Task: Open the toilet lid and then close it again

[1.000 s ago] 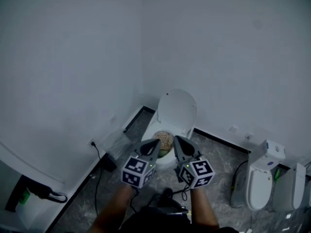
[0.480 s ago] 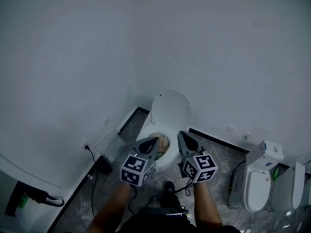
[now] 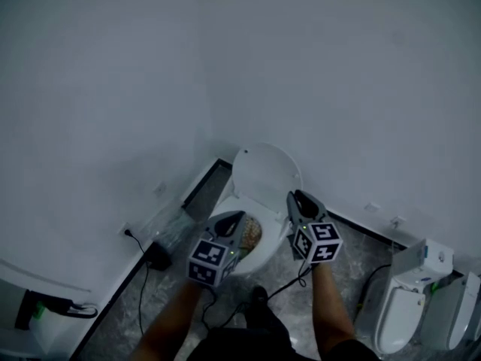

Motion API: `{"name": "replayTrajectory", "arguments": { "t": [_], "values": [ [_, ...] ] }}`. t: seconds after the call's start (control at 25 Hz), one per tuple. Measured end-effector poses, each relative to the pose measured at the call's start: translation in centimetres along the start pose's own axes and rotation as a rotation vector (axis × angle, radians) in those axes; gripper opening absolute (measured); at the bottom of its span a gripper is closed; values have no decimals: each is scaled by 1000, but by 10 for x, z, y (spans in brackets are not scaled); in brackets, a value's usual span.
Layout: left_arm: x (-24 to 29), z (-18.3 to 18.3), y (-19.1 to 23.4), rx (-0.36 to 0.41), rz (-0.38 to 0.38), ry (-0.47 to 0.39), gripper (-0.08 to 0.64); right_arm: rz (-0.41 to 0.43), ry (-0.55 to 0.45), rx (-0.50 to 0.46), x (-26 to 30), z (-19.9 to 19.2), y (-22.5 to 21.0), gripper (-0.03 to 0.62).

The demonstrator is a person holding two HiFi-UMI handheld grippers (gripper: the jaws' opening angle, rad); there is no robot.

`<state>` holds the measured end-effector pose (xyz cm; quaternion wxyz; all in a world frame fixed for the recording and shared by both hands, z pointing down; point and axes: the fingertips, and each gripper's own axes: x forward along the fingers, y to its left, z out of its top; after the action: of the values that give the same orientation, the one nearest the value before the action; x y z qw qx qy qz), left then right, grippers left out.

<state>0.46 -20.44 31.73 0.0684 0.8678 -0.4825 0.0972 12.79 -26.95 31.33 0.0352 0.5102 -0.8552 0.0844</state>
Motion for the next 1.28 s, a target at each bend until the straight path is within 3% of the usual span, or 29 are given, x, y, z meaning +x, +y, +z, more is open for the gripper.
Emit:
{"name": "replayTrajectory", "arguments": {
  "t": [0.28, 0.56, 0.88, 0.96, 1.28],
  "values": [
    [85, -26, 15, -26, 27, 108, 6, -23, 140, -21, 92, -52, -102, 133],
    [126, -56, 31, -76, 77, 204, 6, 9, 285, -45, 167, -108, -153, 133],
    [132, -91, 52, -126, 110, 279, 6, 49, 339, -71, 194, -133, -157, 130],
    [131, -99, 55, -136, 114, 294, 6, 44, 338, -89, 192, -133, -158, 80],
    [112, -117, 63, -182, 116, 292, 6, 110, 338, -152, 165, -131, -116, 69]
  ]
}}
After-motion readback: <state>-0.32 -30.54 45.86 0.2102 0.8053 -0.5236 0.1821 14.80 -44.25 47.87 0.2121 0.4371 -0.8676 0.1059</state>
